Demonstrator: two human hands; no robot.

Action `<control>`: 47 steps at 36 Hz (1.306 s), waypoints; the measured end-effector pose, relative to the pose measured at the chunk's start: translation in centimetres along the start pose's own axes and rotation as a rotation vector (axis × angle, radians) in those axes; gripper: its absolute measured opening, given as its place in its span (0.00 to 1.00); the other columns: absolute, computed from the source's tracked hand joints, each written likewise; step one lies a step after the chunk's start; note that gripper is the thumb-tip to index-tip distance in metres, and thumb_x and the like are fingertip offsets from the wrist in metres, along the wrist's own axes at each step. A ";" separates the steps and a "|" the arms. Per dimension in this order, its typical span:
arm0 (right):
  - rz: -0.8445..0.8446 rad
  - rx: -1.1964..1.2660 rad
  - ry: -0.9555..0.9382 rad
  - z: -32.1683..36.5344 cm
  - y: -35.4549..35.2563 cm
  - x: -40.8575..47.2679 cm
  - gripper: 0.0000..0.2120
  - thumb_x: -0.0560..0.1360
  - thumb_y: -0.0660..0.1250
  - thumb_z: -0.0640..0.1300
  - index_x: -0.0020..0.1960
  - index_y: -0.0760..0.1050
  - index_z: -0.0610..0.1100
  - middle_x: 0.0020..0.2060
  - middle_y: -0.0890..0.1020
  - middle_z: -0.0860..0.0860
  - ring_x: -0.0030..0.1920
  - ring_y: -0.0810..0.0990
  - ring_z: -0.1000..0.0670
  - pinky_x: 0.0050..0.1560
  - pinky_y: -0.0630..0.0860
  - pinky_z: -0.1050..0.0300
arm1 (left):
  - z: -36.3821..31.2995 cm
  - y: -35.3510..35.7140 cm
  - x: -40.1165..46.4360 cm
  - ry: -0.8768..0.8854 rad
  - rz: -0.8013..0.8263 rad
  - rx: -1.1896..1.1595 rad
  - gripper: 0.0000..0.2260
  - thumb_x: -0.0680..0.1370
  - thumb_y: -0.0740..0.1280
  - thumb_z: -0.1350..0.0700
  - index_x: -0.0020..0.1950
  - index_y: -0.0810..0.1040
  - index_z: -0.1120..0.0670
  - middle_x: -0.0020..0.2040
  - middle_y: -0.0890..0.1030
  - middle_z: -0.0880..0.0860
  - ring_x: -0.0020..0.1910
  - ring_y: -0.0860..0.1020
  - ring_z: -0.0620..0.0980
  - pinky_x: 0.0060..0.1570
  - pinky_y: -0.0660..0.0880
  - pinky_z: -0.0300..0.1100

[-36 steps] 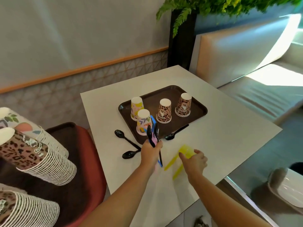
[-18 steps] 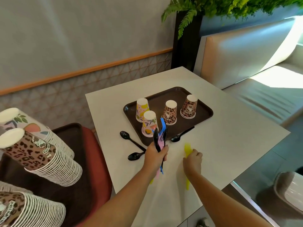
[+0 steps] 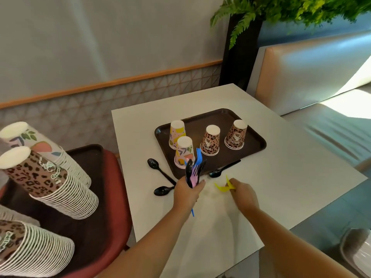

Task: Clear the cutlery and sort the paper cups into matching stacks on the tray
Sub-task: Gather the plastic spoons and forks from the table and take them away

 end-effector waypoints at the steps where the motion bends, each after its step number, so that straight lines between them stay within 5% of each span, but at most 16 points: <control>1: 0.000 -0.007 -0.042 0.1 -0.2 0.4 0.09 0.75 0.59 0.39 0.52 0.75 0.44 0.47 0.81 0.44 0.48 0.79 0.40 0.42 0.71 0.54 | 0.0 0.1 0.0 -0.004 -0.009 0.009 0.06 0.74 0.71 0.58 0.43 0.74 0.56 0.28 0.72 0.50 0.20 0.68 0.41 0.22 0.67 0.32; 5: 0.078 0.039 -0.212 0.5 -0.9 3.4 0.16 0.76 0.57 0.35 0.61 0.74 0.45 0.57 0.75 0.45 0.54 0.75 0.41 0.48 0.69 0.54 | -0.6 0.9 0.1 -0.037 -0.125 0.023 0.08 0.74 0.71 0.57 0.40 0.73 0.54 0.28 0.72 0.50 0.24 0.69 0.45 0.24 0.68 0.35; 8: 0.084 0.100 -0.215 0.8 -1.4 3.9 0.14 0.79 0.55 0.39 0.59 0.74 0.49 0.55 0.76 0.48 0.55 0.75 0.40 0.46 0.65 0.56 | -0.2 0.9 0.1 -0.030 -0.152 0.014 0.06 0.74 0.71 0.57 0.41 0.74 0.55 0.29 0.73 0.50 0.25 0.69 0.46 0.27 0.68 0.38; 13: 0.092 -0.144 -0.311 0.7 -1.1 4.4 0.23 0.76 0.55 0.33 0.68 0.68 0.49 0.68 0.69 0.53 0.62 0.74 0.44 0.60 0.68 0.55 | 0.1 0.6 0.2 -0.031 -0.183 -0.008 0.09 0.73 0.72 0.57 0.38 0.73 0.51 0.30 0.73 0.50 0.28 0.69 0.47 0.34 0.69 0.44; 20: 0.149 -0.275 -0.474 -0.3 -0.7 6.0 0.31 0.72 0.56 0.28 0.72 0.62 0.49 0.70 0.65 0.53 0.61 0.74 0.44 0.61 0.71 0.52 | 0.5 1.5 -0.1 -0.042 -0.240 -0.039 0.08 0.73 0.71 0.58 0.38 0.73 0.57 0.24 0.70 0.49 0.20 0.67 0.43 0.28 0.67 0.39; 27: 0.195 -0.244 -0.487 -1.8 -0.6 5.9 0.19 0.74 0.60 0.34 0.64 0.70 0.44 0.61 0.69 0.46 0.49 0.79 0.40 0.47 0.73 0.49 | 1.0 3.0 -0.6 -0.068 -0.283 -0.071 0.12 0.73 0.71 0.59 0.34 0.70 0.53 0.24 0.71 0.50 0.20 0.67 0.42 0.27 0.68 0.36; 32: 0.193 -0.351 -0.537 -2.2 -0.9 5.8 0.17 0.75 0.60 0.36 0.64 0.69 0.41 0.62 0.69 0.45 0.59 0.72 0.44 0.51 0.72 0.50 | 1.0 4.0 -0.9 -0.089 -0.283 -0.132 0.05 0.73 0.72 0.59 0.44 0.76 0.56 0.29 0.78 0.52 0.24 0.76 0.43 0.30 0.73 0.36; 36: 0.173 -0.123 -0.485 -1.2 -1.1 5.6 0.11 0.76 0.61 0.36 0.58 0.72 0.37 0.55 0.74 0.41 0.56 0.73 0.40 0.51 0.69 0.48 | 0.9 4.7 -1.2 -0.124 -0.299 -0.208 0.09 0.74 0.71 0.59 0.52 0.78 0.60 0.39 0.82 0.55 0.34 0.82 0.46 0.36 0.77 0.38; 40: 0.161 0.088 -0.473 1.8 -1.3 5.1 0.10 0.77 0.62 0.39 0.54 0.74 0.35 0.48 0.74 0.38 0.51 0.74 0.38 0.50 0.68 0.50 | 0.9 5.3 -1.4 -0.157 -0.309 -0.282 0.08 0.73 0.72 0.60 0.49 0.77 0.56 0.44 0.81 0.57 0.44 0.81 0.53 0.42 0.78 0.43; 44: 0.427 0.519 -0.287 5.2 -1.8 3.8 0.10 0.80 0.56 0.45 0.56 0.73 0.44 0.48 0.75 0.47 0.51 0.74 0.46 0.49 0.66 0.55 | 0.4 5.7 -1.5 -0.161 -0.269 -0.315 0.08 0.73 0.72 0.59 0.50 0.78 0.53 0.43 0.82 0.51 0.46 0.80 0.51 0.46 0.79 0.48; 47: 0.504 0.757 -0.265 7.1 -1.7 3.1 0.11 0.81 0.55 0.46 0.58 0.74 0.50 0.50 0.80 0.52 0.54 0.77 0.50 0.58 0.71 0.53 | -0.1 5.3 -1.6 -0.129 -0.290 -0.311 0.08 0.73 0.72 0.59 0.51 0.80 0.55 0.45 0.83 0.57 0.47 0.81 0.57 0.52 0.78 0.54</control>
Point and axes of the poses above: each hand's wrist, its own x-axis towards the middle knuckle, its own y-axis out of the palm, z = x × y, the point moved 4 cm from there along x, towards the middle knuckle
